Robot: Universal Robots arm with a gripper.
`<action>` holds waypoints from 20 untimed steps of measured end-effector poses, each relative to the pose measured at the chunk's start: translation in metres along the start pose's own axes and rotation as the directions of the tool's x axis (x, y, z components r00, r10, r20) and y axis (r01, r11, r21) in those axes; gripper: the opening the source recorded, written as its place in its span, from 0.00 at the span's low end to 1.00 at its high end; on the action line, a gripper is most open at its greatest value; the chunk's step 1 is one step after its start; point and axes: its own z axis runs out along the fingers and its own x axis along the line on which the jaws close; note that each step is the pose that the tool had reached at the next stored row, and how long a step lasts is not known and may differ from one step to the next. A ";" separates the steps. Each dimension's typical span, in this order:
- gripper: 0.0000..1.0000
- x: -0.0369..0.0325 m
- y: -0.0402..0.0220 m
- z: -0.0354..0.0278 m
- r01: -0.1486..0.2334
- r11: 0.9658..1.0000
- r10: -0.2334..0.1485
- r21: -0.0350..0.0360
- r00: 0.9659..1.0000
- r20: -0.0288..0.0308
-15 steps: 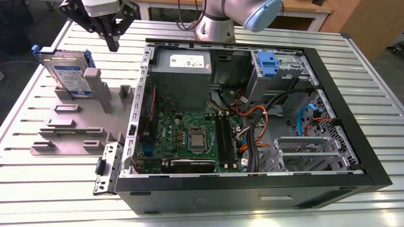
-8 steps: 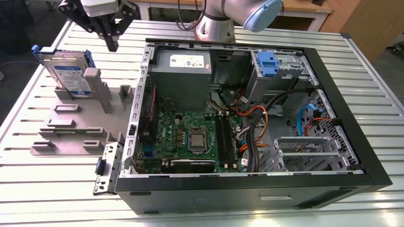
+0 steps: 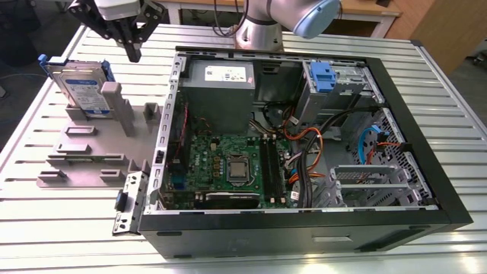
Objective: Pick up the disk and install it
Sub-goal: 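Reach for the disk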
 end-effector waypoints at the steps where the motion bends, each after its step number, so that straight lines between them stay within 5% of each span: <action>1: 0.11 0.0004 0.0000 0.0000 0.000 1.000 0.000 0.000 1.000 0.000; 20: 0.11 0.0116 0.0081 0.0011 0.000 1.000 0.000 0.000 1.000 0.000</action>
